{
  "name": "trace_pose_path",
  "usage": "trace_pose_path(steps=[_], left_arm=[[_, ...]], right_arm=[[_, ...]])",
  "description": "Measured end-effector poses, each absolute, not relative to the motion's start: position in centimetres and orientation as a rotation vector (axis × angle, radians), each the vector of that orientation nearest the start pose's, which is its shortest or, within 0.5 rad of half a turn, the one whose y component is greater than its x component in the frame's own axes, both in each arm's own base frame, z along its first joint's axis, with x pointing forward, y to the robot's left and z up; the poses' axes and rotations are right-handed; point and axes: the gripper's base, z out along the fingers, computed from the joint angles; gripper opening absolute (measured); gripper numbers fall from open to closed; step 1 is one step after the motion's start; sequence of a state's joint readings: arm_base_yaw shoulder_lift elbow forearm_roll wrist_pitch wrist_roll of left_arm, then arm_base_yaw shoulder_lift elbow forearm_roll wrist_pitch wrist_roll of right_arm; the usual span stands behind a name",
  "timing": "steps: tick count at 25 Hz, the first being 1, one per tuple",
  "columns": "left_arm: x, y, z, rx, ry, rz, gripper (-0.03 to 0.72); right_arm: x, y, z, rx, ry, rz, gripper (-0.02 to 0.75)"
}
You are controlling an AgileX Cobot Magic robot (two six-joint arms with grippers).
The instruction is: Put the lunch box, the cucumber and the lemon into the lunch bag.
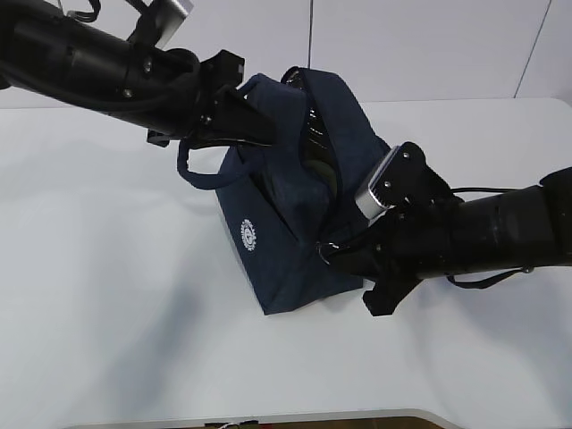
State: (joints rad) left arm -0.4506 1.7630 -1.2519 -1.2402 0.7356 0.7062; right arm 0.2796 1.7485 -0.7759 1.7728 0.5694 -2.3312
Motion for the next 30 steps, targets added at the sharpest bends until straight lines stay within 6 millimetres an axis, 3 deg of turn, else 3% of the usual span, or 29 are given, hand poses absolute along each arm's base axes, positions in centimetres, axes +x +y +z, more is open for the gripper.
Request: trace_pose_path(steps=[12, 18, 30], left_arm=[[31.9, -21.89, 26.39, 0.416, 2.357, -1.229, -0.012], [31.9, -21.89, 26.39, 0.417, 2.357, -1.229, -0.012], [31.9, -21.89, 26.39, 0.417, 2.357, -1.229, -0.012]], right_arm=[[29.41, 13.51, 16.16, -1.121, 1.937, 0.522, 0.121], [29.41, 13.51, 16.16, -1.119, 1.938, 0.524, 0.014], [29.16, 13.49, 16.12, -1.106, 1.98, 0.555, 0.005]])
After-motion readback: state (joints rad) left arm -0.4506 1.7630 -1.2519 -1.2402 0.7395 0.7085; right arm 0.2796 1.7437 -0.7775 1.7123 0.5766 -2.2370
